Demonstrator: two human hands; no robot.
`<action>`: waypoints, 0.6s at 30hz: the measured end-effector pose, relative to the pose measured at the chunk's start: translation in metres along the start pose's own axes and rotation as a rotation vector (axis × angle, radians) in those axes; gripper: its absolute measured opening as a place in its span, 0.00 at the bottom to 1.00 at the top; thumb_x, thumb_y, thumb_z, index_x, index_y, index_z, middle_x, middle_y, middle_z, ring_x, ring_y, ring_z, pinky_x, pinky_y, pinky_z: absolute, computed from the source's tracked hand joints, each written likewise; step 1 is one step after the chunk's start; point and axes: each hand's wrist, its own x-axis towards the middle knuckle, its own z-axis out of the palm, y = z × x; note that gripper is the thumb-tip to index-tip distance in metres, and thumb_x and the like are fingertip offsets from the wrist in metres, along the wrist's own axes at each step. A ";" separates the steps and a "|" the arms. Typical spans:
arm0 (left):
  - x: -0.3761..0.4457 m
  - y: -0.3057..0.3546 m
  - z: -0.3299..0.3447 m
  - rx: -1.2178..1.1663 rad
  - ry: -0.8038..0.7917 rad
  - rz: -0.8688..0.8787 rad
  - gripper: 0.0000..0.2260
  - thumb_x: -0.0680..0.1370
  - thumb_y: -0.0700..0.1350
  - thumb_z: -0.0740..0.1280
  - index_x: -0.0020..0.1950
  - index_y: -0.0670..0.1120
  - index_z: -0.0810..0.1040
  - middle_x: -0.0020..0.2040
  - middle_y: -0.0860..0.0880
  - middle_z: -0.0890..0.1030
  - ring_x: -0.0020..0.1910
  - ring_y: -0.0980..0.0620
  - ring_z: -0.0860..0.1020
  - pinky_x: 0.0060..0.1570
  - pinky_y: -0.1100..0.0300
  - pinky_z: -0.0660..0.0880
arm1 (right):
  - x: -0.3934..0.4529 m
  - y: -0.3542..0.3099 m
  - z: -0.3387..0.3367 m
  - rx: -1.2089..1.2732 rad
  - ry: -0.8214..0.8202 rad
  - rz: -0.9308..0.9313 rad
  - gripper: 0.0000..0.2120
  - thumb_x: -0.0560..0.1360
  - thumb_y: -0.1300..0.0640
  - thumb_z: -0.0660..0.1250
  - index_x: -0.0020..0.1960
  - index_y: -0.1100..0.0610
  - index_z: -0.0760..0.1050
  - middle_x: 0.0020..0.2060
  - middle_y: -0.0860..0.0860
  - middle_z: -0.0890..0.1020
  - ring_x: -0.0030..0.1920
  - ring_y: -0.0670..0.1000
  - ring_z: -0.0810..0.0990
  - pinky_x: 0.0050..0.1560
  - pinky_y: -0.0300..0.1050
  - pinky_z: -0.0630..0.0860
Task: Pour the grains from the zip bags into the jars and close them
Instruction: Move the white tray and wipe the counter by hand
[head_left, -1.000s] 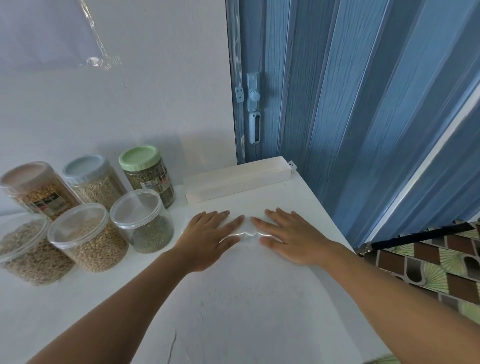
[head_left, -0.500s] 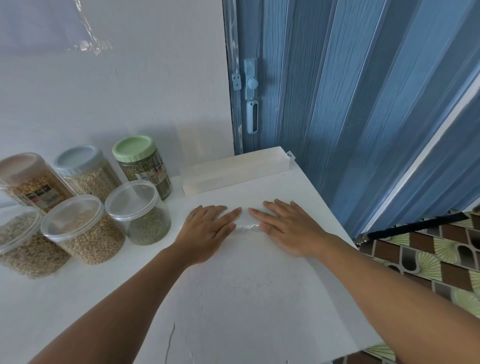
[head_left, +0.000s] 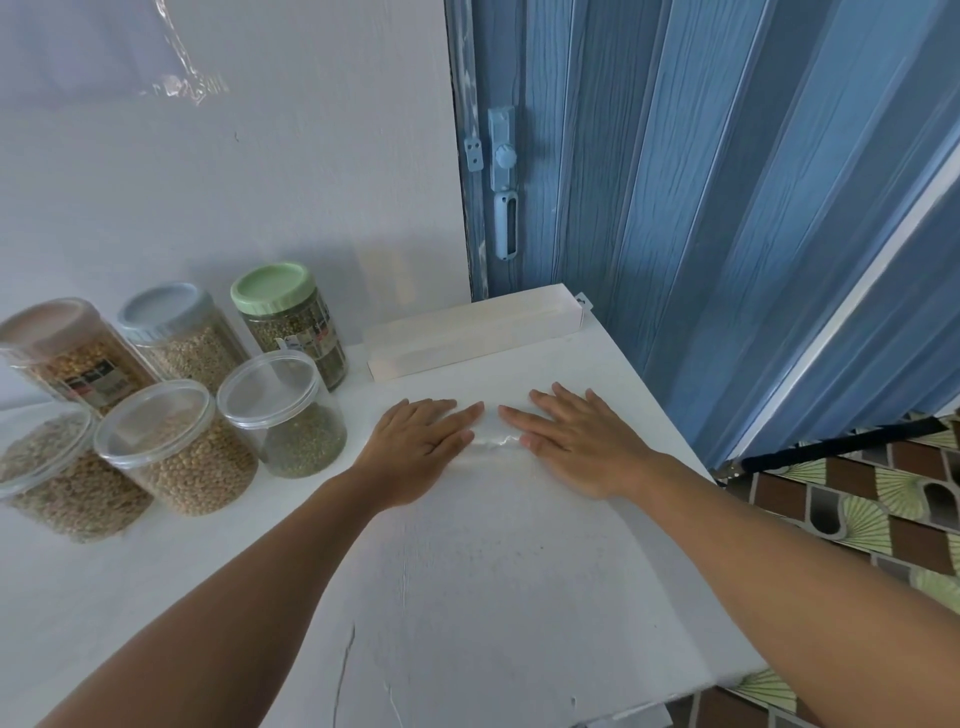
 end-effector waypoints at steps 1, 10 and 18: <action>-0.002 0.002 -0.002 -0.024 0.013 0.000 0.26 0.84 0.66 0.39 0.82 0.68 0.54 0.83 0.55 0.62 0.82 0.53 0.56 0.80 0.51 0.47 | -0.002 0.000 0.000 0.003 -0.004 -0.001 0.22 0.85 0.35 0.37 0.78 0.25 0.40 0.85 0.43 0.45 0.83 0.48 0.37 0.81 0.52 0.34; -0.033 0.015 -0.013 0.007 0.397 -0.245 0.23 0.85 0.50 0.64 0.80 0.48 0.69 0.75 0.40 0.72 0.74 0.36 0.68 0.71 0.39 0.68 | -0.007 0.002 -0.009 0.003 -0.067 -0.015 0.22 0.87 0.40 0.38 0.79 0.25 0.41 0.84 0.43 0.43 0.83 0.51 0.32 0.81 0.56 0.31; -0.025 0.024 -0.034 -0.406 0.191 -0.649 0.33 0.82 0.55 0.69 0.81 0.44 0.58 0.73 0.36 0.68 0.68 0.35 0.73 0.66 0.43 0.74 | -0.007 0.000 -0.012 0.193 0.202 0.120 0.22 0.87 0.43 0.43 0.79 0.30 0.59 0.83 0.48 0.58 0.83 0.53 0.47 0.82 0.56 0.44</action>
